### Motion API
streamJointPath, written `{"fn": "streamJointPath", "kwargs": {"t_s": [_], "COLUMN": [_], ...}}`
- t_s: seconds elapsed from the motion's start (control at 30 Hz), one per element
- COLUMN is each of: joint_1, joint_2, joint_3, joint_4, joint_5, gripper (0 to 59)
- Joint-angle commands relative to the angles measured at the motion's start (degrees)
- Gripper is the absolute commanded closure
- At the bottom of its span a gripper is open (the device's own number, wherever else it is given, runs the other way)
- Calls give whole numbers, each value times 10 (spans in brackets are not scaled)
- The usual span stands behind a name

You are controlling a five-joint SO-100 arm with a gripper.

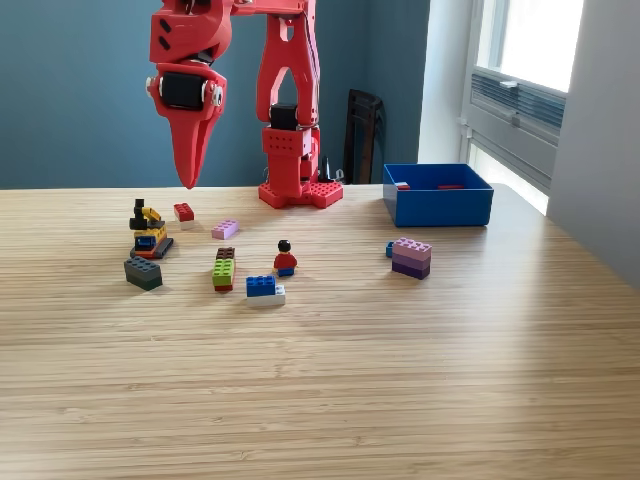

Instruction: Grasp a lego block and put it in the bin.

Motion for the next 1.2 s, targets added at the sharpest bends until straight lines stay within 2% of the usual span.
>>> {"fn": "streamJointPath", "kwargs": {"t_s": [0.03,0.37,0.73,0.93,1.2], "joint_1": [10,34,68,61,66], "joint_2": [4,5,12,13,18], "joint_3": [-25,2,84,118,110], "joint_4": [-9,-40,-98,-87,3], "joint_5": [3,2,-26,-12,31], "gripper": [586,586,586,586,586]}}
